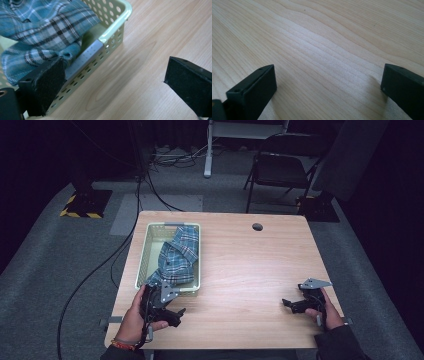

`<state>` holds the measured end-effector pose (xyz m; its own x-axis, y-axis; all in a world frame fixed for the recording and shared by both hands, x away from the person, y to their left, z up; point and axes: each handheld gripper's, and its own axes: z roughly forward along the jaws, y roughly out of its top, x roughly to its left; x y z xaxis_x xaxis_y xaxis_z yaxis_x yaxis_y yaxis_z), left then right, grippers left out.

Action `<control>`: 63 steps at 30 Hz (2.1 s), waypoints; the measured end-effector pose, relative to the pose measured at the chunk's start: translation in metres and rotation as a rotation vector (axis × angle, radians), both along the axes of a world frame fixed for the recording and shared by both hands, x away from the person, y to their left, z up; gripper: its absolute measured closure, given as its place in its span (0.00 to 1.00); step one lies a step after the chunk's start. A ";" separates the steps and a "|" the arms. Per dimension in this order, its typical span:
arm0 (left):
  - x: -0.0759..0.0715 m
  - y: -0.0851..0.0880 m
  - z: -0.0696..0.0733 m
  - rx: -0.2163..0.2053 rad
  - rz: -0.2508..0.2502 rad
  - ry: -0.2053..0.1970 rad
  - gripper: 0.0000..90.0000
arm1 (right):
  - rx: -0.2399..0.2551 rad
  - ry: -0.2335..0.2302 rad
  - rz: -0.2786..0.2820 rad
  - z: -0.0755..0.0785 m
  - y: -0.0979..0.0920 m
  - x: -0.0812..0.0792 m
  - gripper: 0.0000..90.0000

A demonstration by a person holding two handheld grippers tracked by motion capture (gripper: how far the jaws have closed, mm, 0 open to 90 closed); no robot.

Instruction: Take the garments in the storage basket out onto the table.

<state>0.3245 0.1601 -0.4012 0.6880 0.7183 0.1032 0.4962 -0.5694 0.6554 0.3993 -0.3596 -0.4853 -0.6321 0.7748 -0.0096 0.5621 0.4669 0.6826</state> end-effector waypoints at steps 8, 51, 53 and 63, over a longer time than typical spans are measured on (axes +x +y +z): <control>0.006 0.001 0.006 0.005 0.015 -0.017 0.03 | 0.000 0.000 0.000 0.000 0.000 0.000 0.00; 0.071 -0.002 0.018 0.067 0.125 -0.021 0.02 | 0.000 0.000 0.000 0.000 0.000 0.000 0.00; 0.077 -0.004 0.017 0.087 0.128 -0.016 0.02 | 0.000 0.000 0.000 0.000 0.000 0.000 0.00; 0.098 -0.006 0.007 0.100 0.178 0.019 0.02 | 0.000 0.000 0.000 0.000 0.000 0.000 0.00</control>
